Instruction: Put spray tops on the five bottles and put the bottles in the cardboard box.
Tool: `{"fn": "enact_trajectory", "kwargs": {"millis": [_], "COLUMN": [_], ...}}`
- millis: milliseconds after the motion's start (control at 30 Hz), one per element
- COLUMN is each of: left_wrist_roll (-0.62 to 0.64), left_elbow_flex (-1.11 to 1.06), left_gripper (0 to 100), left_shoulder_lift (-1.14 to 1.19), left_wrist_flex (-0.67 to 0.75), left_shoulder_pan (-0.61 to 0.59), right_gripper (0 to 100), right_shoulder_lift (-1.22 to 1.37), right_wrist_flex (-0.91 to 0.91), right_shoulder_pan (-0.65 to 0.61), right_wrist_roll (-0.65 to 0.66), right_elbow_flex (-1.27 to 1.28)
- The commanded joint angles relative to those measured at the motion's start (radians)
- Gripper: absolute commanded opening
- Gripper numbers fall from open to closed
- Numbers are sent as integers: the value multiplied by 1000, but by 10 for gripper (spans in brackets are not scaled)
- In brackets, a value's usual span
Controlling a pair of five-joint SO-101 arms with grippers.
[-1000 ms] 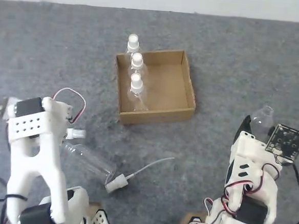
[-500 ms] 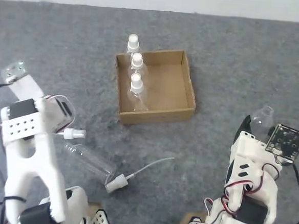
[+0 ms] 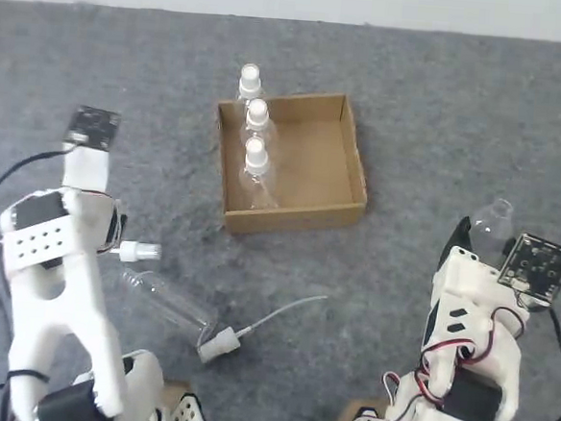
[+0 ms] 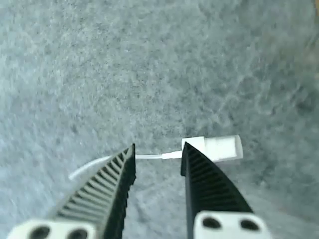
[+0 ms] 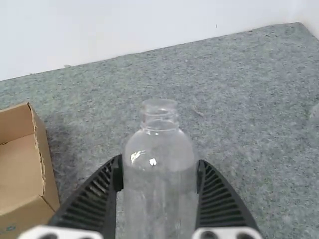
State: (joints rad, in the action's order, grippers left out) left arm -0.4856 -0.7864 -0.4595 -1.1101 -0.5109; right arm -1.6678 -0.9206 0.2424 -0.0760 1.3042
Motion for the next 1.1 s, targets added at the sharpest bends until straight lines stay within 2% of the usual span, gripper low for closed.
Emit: {"fn": "enact_trajectory", "kwargs": {"millis": [0,133,467,700,833,1067], "left_wrist_roll": [-242,-359,-446,-523,-523,-529], "left_elbow_flex": [-2,7,7,7,93,377], "left_gripper": [137,137,138,138,138,138], "left_shoulder_lift": [-29,-29,-28,-17,135,479], "left_wrist_flex": [5,-46,-89,-89,-100,-262], "left_shoulder_pan": [14,26,123,121,117,117], "right_gripper": [44,44,44,44,44,44], "right_shoulder_lift": [-15,-15,-15,-15,-15,-15], "right_wrist_flex": [27,48,48,48,48,48], "right_shoulder_pan": [4,-15,-22,-22,-22,-22], "right_wrist_roll": [-6,-5,-3,-3,-3,-3], "right_elbow_flex": [-5,11,15,17,17,18]}}
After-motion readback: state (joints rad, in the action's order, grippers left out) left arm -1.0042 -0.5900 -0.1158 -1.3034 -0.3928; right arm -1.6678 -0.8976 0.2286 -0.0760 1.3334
